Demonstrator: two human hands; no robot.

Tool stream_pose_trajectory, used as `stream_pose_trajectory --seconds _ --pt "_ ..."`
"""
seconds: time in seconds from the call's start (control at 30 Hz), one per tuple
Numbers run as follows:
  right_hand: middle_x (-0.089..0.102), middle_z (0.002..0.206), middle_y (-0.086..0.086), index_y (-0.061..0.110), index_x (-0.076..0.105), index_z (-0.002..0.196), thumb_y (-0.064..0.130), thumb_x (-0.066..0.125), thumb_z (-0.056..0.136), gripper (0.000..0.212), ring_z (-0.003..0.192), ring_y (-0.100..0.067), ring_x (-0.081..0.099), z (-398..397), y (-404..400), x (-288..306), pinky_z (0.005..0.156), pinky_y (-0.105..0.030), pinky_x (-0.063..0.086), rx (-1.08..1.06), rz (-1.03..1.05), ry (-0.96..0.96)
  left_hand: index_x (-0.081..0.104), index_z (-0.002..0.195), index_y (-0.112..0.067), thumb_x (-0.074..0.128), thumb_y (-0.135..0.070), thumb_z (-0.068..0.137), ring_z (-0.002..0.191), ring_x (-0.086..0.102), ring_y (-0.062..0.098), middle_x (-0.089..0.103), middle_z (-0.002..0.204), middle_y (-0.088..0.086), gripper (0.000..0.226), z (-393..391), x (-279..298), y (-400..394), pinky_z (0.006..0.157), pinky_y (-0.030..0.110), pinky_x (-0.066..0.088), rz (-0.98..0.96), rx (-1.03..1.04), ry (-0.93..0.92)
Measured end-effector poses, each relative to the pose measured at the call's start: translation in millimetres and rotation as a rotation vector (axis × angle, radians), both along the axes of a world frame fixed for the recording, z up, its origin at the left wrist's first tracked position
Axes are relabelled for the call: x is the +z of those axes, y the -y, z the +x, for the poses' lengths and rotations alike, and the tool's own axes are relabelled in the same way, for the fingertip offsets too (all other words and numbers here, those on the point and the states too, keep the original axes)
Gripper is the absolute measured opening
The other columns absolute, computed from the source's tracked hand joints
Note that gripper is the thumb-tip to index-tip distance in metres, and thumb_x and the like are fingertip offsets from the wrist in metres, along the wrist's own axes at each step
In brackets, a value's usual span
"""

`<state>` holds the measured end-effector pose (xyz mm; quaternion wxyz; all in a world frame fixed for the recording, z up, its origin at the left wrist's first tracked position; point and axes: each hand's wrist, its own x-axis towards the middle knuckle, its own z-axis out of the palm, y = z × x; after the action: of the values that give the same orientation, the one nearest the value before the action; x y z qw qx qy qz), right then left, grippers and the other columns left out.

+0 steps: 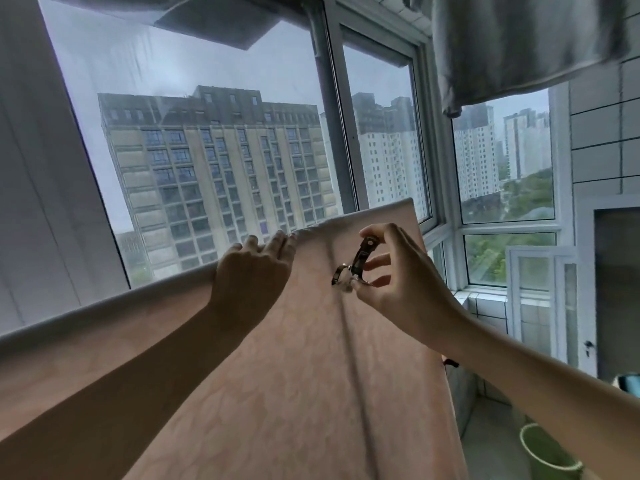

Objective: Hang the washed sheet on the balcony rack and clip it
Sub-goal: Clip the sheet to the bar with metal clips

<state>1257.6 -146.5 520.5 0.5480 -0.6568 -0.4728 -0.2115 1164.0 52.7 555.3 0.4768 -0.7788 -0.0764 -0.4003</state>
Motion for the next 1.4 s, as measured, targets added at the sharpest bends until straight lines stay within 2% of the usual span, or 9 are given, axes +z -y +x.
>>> stream_pose_trajectory --seconds 0.17,0.43,0.6,0.67,0.77,0.9,1.03,1.13,1.4 --pt "0.054 0.114 0.008 0.019 0.047 0.125 0.022 0.080 0.073 0.062 0.094 -0.003 0.059 36.9 5.4 8.2 0.071 -0.023 0.055 -0.009 -0.009 0.041 0.061 0.127 -0.012 0.061 -0.017 0.091 0.080 0.070 0.032 0.067 0.122 0.009 0.036 35.1 -1.9 -0.1 0.060 0.035 0.053 -0.041 0.002 0.010" --pt "0.051 0.110 0.013 0.020 0.047 0.125 0.023 0.080 0.072 0.062 0.093 0.000 0.058 99.6 17.5 29.1 0.077 -0.027 0.053 0.039 -0.043 0.138 0.063 0.126 -0.015 0.059 -0.031 0.092 0.076 0.071 0.026 0.067 0.121 0.005 0.037 86.8 1.4 13.0 0.057 0.031 0.053 -0.112 -0.025 0.051" --pt "0.051 0.116 0.004 0.016 0.046 0.131 0.034 0.077 0.077 0.065 0.097 -0.007 0.058 139.5 23.1 41.0 0.085 -0.031 0.053 0.035 -0.058 0.201 0.069 0.115 -0.016 0.051 -0.037 0.095 0.049 0.064 0.020 0.073 0.084 0.001 0.034 111.6 15.7 27.4 0.042 0.025 0.045 -0.250 -0.011 0.058" --pt "0.049 0.114 0.004 0.015 0.046 0.132 0.033 0.078 0.077 0.066 0.097 -0.008 0.058 152.1 22.6 44.3 0.086 -0.031 0.053 0.049 -0.070 0.221 0.069 0.108 -0.018 0.045 -0.043 0.095 0.057 0.067 0.020 0.072 0.082 -0.001 0.037 121.0 22.2 32.1 0.050 0.030 0.051 -0.358 -0.004 0.071" --pt "0.046 0.115 0.002 0.010 0.044 0.135 0.026 0.077 0.078 0.068 0.099 -0.011 0.057 170.1 22.0 51.1 0.089 -0.029 0.051 0.060 -0.086 0.244 0.065 0.107 -0.023 0.045 -0.048 0.096 0.079 0.069 0.019 0.071 0.096 -0.004 0.034 137.0 29.0 34.9 0.068 0.032 0.051 -0.537 -0.008 0.071" --pt "0.052 0.120 -0.003 0.009 0.047 0.133 0.024 0.079 0.076 0.067 0.105 -0.014 0.056 196.1 21.0 63.1 0.095 -0.032 0.048 0.019 -0.134 0.350 0.065 0.099 -0.023 0.049 -0.048 0.095 0.079 0.067 0.017 0.071 0.091 -0.003 0.030 153.5 31.3 35.3 0.064 0.026 0.042 -0.545 0.013 0.051" --pt "0.056 0.126 -0.002 0.010 0.047 0.137 0.026 0.080 0.074 0.073 0.115 -0.017 0.050 219.5 18.2 74.5 0.099 -0.027 0.041 -0.024 -0.195 0.494 0.065 0.096 -0.024 0.054 -0.048 0.093 0.077 0.065 0.017 0.069 0.087 -0.002 0.028 168.9 37.4 34.9 0.066 0.029 0.048 -0.628 0.031 0.012" --pt "0.060 0.126 -0.001 0.013 0.051 0.135 0.026 0.080 0.071 0.072 0.114 -0.019 0.046 231.0 14.3 84.0 0.096 -0.034 0.042 -0.064 -0.186 0.561 0.065 0.095 -0.024 0.057 -0.049 0.091 0.076 0.064 0.016 0.069 0.086 -0.003 0.026 174.7 37.6 35.2 0.066 0.028 0.044 -0.627 0.050 0.016" --pt "0.065 0.115 0.009 0.023 0.062 0.124 0.029 0.081 0.068 0.060 0.101 -0.014 0.039 247.3 -10.1 95.1 0.087 -0.034 0.040 -0.014 -0.152 0.530 0.067 0.099 -0.027 0.053 -0.053 0.091 0.078 0.065 0.016 0.071 0.088 -0.005 0.031 176.0 35.4 32.5 0.071 0.030 0.048 -0.603 0.085 0.039"
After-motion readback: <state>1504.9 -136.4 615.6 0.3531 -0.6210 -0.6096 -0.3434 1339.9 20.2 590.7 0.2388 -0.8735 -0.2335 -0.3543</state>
